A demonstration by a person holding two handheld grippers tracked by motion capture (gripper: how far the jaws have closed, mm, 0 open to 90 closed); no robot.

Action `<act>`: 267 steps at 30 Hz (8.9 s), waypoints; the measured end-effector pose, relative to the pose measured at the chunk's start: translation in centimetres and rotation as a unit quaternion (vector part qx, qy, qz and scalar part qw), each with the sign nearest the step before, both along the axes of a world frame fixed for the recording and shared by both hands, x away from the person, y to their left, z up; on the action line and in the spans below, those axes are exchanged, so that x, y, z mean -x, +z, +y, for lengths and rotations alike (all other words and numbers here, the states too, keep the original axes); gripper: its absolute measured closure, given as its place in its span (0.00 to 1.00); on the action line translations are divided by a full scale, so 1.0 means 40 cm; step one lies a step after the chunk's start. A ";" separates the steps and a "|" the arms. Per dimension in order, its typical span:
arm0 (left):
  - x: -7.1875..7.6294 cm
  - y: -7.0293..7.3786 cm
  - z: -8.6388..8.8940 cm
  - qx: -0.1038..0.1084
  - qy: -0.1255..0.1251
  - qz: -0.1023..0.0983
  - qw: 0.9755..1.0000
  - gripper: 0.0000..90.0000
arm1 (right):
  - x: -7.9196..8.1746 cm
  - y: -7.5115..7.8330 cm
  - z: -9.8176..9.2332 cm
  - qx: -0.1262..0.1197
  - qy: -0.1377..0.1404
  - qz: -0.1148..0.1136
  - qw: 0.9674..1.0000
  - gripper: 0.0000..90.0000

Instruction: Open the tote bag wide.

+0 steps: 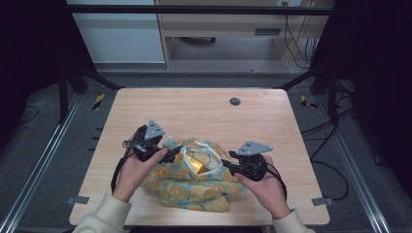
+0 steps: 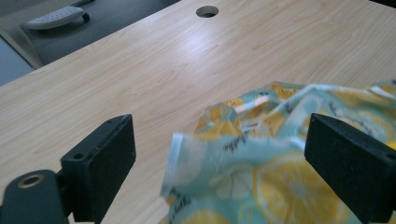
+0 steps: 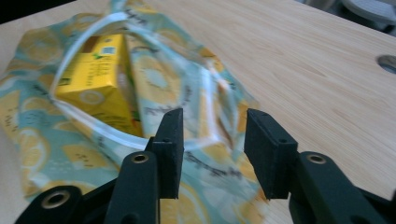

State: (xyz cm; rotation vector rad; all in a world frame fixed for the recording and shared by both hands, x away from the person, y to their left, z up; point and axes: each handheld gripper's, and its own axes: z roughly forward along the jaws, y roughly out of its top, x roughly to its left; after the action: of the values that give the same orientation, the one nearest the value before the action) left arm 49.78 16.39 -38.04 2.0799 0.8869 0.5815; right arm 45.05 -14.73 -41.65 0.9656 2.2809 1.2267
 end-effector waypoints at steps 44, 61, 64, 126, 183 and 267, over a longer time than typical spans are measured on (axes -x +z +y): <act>0.016 -0.056 0.030 -0.002 -0.007 -0.011 1.000 0.95 | 0.019 -0.017 -0.049 -0.011 0.003 -0.008 1.000 1.00; 0.175 0.001 0.125 0.084 -0.016 -0.090 0.992 0.99 | 0.129 0.050 -0.046 -0.053 0.062 -0.076 0.994 1.00; 0.218 -0.006 0.149 0.105 -0.029 -0.096 0.989 0.99 | 0.153 0.056 -0.040 -0.055 0.076 -0.080 0.992 1.00; 0.172 -0.231 0.120 -0.112 -0.098 0.001 0.989 0.94 | 0.118 -0.127 -0.064 0.045 0.075 0.063 0.994 0.96; 0.252 -0.211 0.037 -0.112 -0.193 -0.004 0.975 0.99 | -0.132 -0.008 0.131 -0.002 0.077 0.051 0.996 0.99; 0.117 -0.081 0.099 -0.016 -0.054 -0.017 0.998 0.33 | 0.017 0.004 -0.035 -0.019 0.053 0.009 0.998 0.28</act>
State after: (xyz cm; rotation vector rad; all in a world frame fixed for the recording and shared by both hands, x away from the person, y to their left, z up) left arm 45.09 20.33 -41.27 2.1248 0.7459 0.5755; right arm 44.38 -16.13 -41.47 0.8821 2.3565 1.3142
